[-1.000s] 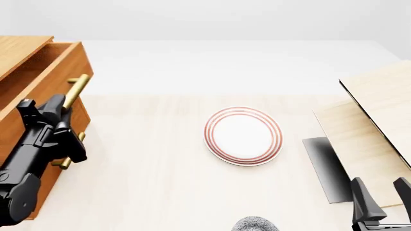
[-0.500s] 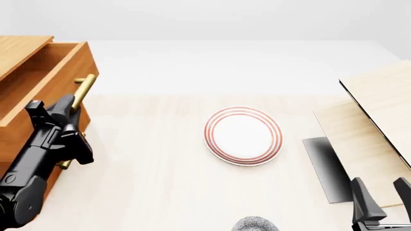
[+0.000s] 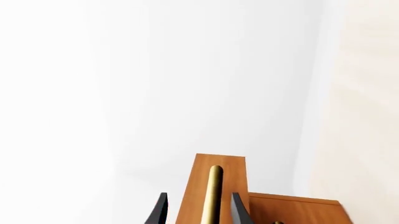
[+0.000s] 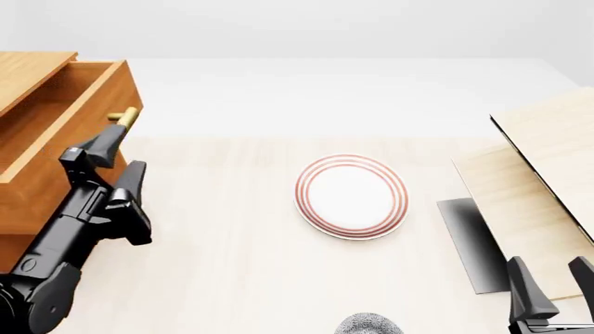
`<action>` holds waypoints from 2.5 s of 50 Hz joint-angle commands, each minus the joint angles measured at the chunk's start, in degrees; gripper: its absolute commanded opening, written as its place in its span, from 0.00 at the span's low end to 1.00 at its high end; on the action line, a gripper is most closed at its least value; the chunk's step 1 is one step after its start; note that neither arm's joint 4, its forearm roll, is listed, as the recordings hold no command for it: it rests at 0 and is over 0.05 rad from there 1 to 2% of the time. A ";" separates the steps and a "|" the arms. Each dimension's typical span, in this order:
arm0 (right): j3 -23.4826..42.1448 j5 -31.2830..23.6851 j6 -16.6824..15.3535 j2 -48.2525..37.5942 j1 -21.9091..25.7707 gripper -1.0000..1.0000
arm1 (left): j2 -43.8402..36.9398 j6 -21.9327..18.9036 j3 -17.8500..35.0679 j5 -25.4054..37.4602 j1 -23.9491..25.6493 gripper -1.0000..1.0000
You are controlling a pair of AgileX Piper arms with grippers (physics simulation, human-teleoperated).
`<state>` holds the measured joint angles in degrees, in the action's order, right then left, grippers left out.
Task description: Open the top drawer of the cabinet and put the bowl in it.
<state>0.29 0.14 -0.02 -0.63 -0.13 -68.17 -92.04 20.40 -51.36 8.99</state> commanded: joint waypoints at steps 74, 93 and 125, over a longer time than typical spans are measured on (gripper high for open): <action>-0.05 -0.02 0.02 0.10 0.01 1.00 | 15.91 56.74 39.85 71.33 -7.74 1.00; -0.05 -0.02 0.00 0.11 0.01 1.00 | 8.37 67.09 49.88 79.08 -7.72 1.00; -0.05 -0.03 0.00 0.12 0.02 1.00 | -0.94 79.21 59.62 87.59 -11.25 1.00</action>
<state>0.29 0.14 -0.03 -0.63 -0.14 -66.51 -17.62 76.52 33.01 -1.34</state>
